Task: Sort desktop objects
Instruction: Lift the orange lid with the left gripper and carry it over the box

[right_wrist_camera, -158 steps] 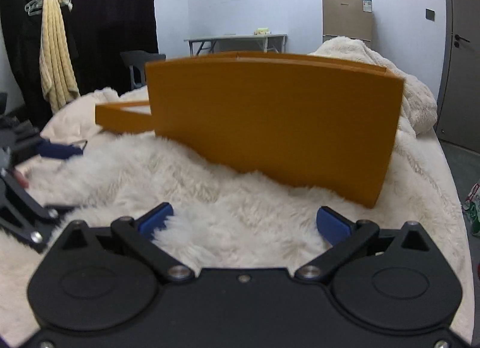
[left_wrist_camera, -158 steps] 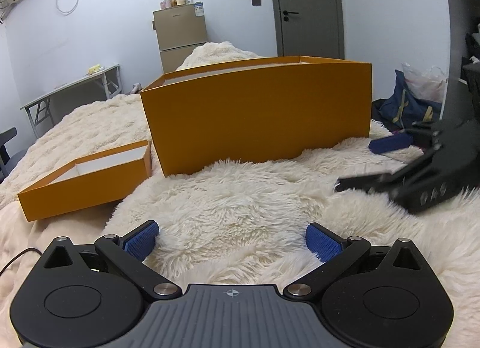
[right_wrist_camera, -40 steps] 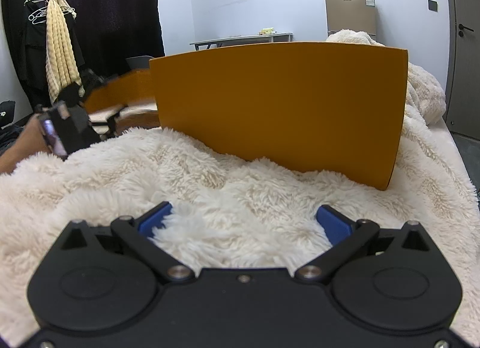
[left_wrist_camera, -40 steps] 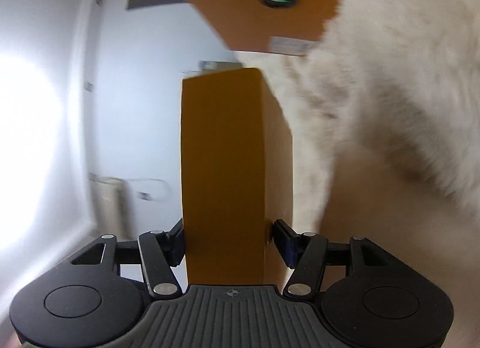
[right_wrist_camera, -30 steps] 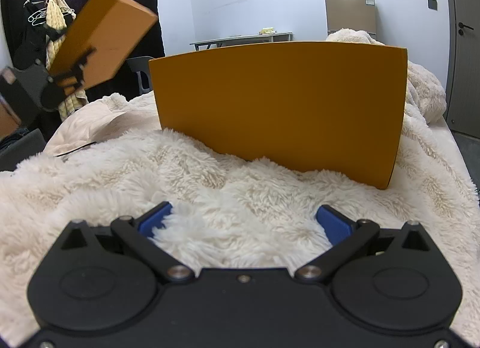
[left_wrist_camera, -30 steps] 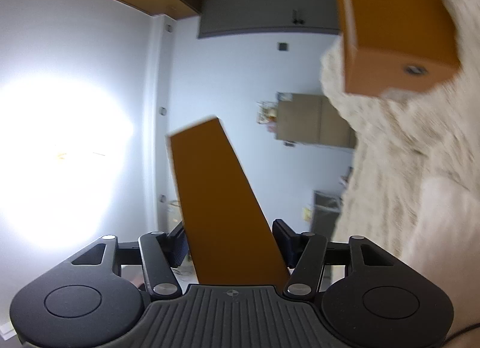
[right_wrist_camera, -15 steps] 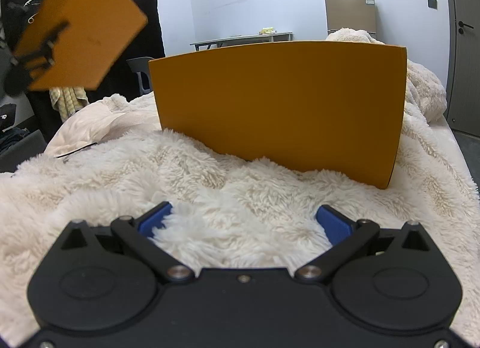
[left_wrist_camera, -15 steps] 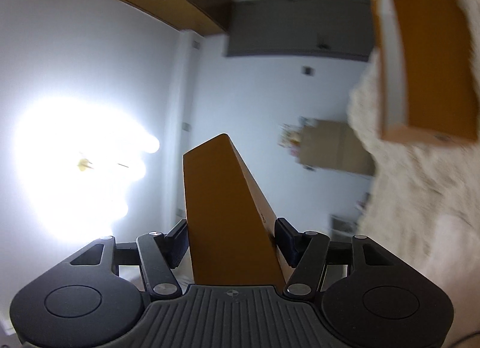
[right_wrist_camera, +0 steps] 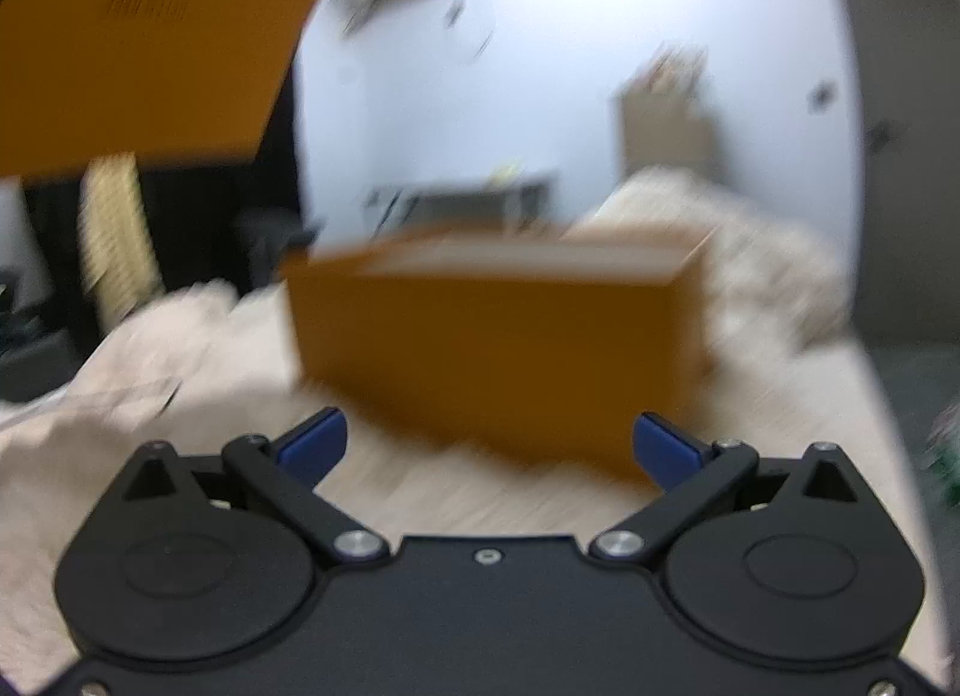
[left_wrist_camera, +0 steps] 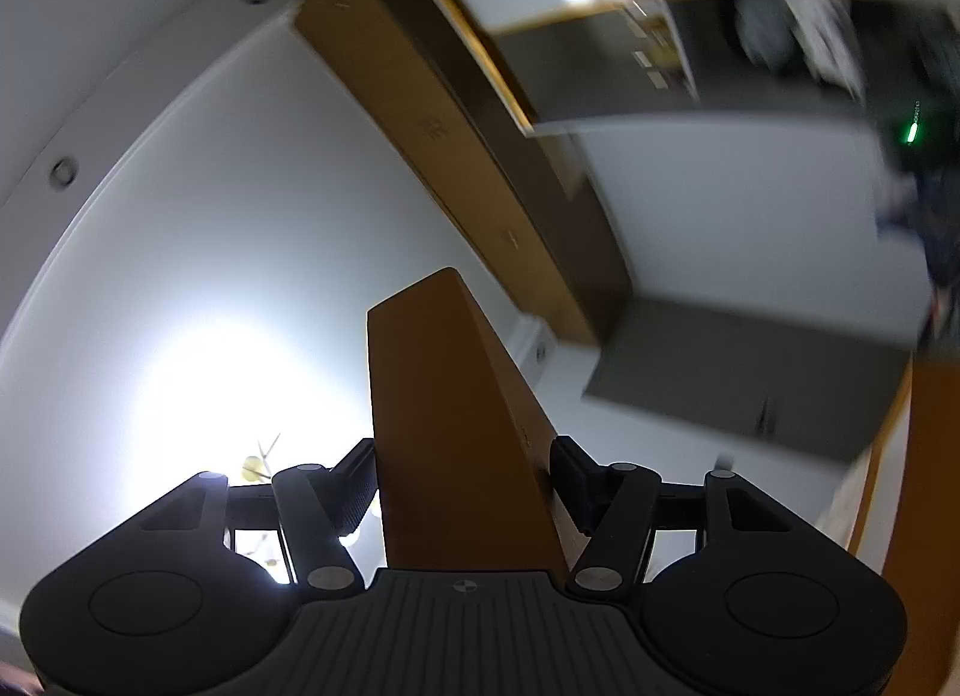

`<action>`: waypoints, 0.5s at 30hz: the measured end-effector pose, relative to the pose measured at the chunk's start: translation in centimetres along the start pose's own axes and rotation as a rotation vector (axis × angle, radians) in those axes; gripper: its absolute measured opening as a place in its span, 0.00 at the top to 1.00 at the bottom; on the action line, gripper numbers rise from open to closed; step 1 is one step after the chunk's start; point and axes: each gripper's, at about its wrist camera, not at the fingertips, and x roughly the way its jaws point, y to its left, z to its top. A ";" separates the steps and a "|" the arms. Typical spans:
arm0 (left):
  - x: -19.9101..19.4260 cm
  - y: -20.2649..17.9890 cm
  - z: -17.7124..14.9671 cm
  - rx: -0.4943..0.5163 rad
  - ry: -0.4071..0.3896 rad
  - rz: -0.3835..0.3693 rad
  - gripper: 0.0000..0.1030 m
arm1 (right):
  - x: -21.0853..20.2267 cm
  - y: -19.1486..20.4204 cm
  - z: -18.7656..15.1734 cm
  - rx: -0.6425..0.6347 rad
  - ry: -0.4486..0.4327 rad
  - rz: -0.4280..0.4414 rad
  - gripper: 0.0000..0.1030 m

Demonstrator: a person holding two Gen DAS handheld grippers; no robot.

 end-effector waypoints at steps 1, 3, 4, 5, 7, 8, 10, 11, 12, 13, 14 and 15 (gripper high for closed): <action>0.0 -0.2 -0.1 -0.023 -0.011 0.000 0.45 | -0.9 -0.6 0.5 0.004 -0.034 -0.023 0.00; -0.3 -0.7 0.0 -0.128 -0.064 -0.008 0.46 | -3.9 -2.7 2.1 0.020 -0.131 -0.103 0.00; -0.5 -0.9 -0.1 -0.167 -0.082 -0.012 0.46 | -4.9 -3.5 2.6 0.027 -0.164 -0.131 0.00; -1.2 -0.5 -0.1 -0.274 -0.127 -0.027 0.46 | -5.5 -3.9 2.9 0.031 -0.177 -0.142 0.00; -3.6 1.1 1.2 -0.435 -0.184 -0.049 0.46 | -6.7 -5.0 3.4 0.035 -0.197 -0.163 0.00; -4.0 1.4 0.5 -0.571 -0.224 -0.078 0.46 | -6.9 -5.3 3.4 0.034 -0.201 -0.172 0.00; -4.2 1.5 -0.3 -0.703 -0.244 -0.113 0.44 | -7.2 -5.8 3.4 0.042 -0.214 -0.184 0.00; -4.0 1.1 -1.2 -0.782 -0.237 -0.132 0.43 | -7.3 -6.2 3.4 0.055 -0.224 -0.188 0.00; -3.7 0.2 -2.3 -0.802 -0.202 -0.142 0.44 | -7.4 -6.7 3.3 0.080 -0.238 -0.184 0.00; -3.3 -0.8 -3.4 -0.822 -0.167 -0.152 0.46 | -7.6 -7.2 3.1 0.111 -0.253 -0.174 0.00; -3.0 -1.7 -4.6 -0.841 -0.128 -0.163 0.47 | -7.7 -7.7 2.9 0.143 -0.268 -0.163 0.00; -2.6 -2.7 -6.4 -0.855 -0.058 -0.183 0.47 | -7.8 -8.4 2.7 0.177 -0.279 -0.162 0.01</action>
